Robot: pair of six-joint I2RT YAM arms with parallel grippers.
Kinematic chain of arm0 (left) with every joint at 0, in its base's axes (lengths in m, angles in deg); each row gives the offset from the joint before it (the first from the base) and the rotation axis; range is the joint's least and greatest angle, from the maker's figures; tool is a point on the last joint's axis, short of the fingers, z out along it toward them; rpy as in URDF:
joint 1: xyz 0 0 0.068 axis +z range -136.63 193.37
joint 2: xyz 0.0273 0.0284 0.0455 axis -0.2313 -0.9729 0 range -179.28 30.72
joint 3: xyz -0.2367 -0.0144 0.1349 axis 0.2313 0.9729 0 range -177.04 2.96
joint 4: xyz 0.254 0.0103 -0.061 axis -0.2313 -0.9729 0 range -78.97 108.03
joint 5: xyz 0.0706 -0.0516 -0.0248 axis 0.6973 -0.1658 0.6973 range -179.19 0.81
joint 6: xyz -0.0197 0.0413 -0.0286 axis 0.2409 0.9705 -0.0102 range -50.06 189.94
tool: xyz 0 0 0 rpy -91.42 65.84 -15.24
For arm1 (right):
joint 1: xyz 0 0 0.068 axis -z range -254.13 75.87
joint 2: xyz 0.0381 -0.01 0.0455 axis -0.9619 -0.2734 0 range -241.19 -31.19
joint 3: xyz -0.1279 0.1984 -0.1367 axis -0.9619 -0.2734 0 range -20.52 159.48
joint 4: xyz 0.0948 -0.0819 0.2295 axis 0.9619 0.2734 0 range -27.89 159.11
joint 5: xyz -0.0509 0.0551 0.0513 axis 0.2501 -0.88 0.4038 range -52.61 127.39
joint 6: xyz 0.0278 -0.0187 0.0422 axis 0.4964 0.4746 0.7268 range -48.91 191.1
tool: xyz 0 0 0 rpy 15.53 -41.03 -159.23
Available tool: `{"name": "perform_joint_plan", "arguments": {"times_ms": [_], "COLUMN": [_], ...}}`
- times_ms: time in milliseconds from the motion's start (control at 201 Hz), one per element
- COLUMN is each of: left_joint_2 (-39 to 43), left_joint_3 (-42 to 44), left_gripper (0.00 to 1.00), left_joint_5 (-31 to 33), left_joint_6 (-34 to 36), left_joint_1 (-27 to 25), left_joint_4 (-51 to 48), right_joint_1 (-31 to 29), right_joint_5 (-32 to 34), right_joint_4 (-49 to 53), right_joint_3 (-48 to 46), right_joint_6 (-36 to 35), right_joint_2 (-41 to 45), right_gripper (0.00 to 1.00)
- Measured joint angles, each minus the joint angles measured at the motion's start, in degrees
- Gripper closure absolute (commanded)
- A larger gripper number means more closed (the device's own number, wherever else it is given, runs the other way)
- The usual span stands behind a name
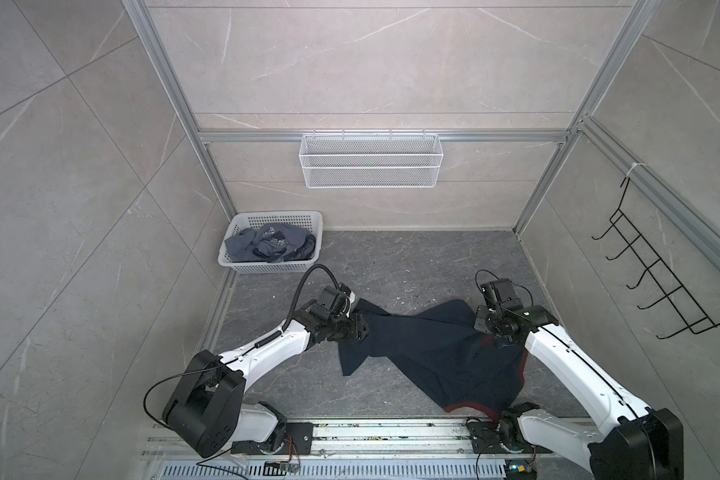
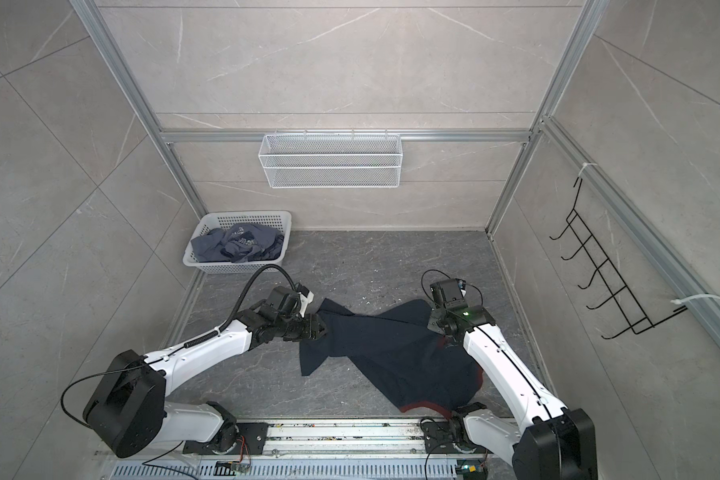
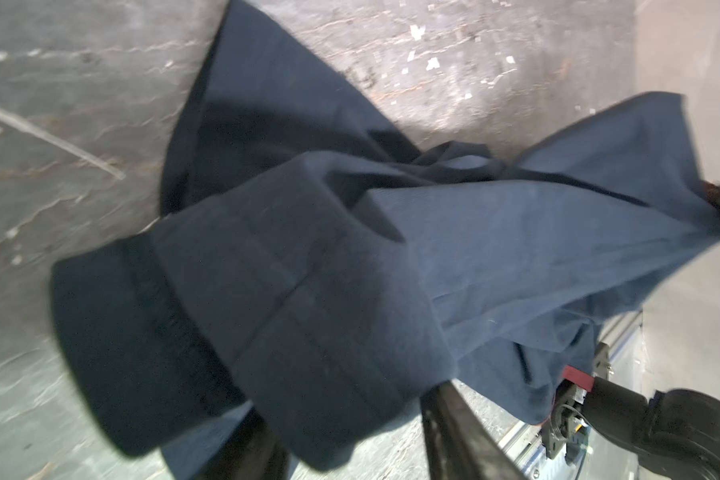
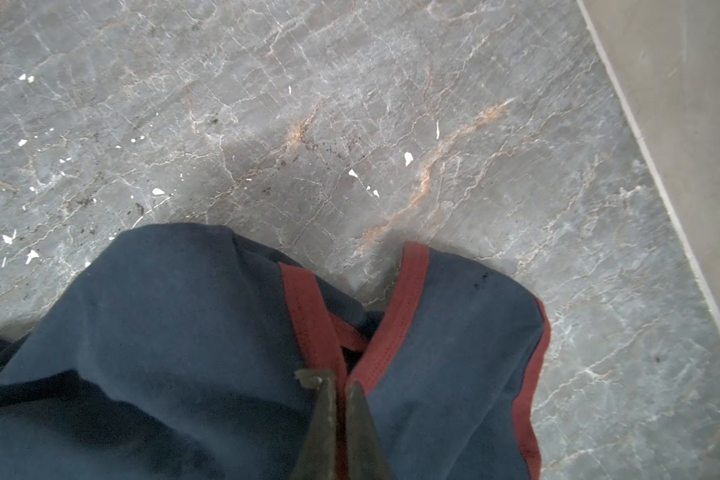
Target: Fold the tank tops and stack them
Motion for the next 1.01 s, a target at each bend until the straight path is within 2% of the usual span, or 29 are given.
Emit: {"name": "perform_joint_plan", "arguments": {"times_ms": [110, 199, 289, 538, 826, 1006], "left_joint_2": [-0.1, -0.7, -1.4, -1.7, -1.7, -1.4], "left_joint_3": [0.0, 0.2, 1.0, 2.3, 4.2, 4.5], "left_gripper": [0.4, 0.49, 0.53, 0.49, 0.71, 0.78], "left_joint_5": [-0.6, -1.5, -2.4, -4.9, -7.6, -7.6], "left_joint_6": [0.4, 0.8, 0.9, 1.6, 2.8, 3.0], "left_joint_1": [0.0, 0.0, 0.0, 0.0, 0.0, 0.0], "left_joint_4": [0.5, 1.4, 2.6, 4.4, 5.7, 6.4], "right_joint_1": [1.9, 3.2, 4.2, 9.0, 10.4, 10.4], "right_joint_5": [-1.3, -2.8, -4.2, -9.1, -13.1, -13.3], "right_joint_4": [-1.3, -2.5, -3.5, -5.8, -7.5, -7.5], "right_joint_3": [0.0, 0.0, 0.0, 0.5, 1.1, 1.6], "right_joint_6": [0.0, 0.0, -0.1, -0.6, -0.7, -0.9], "right_joint_2": [-2.3, -4.2, -5.7, -10.6, -12.5, -12.5], "right_gripper": [1.0, 1.0, 1.0, 1.0, 1.0, 1.0]}}
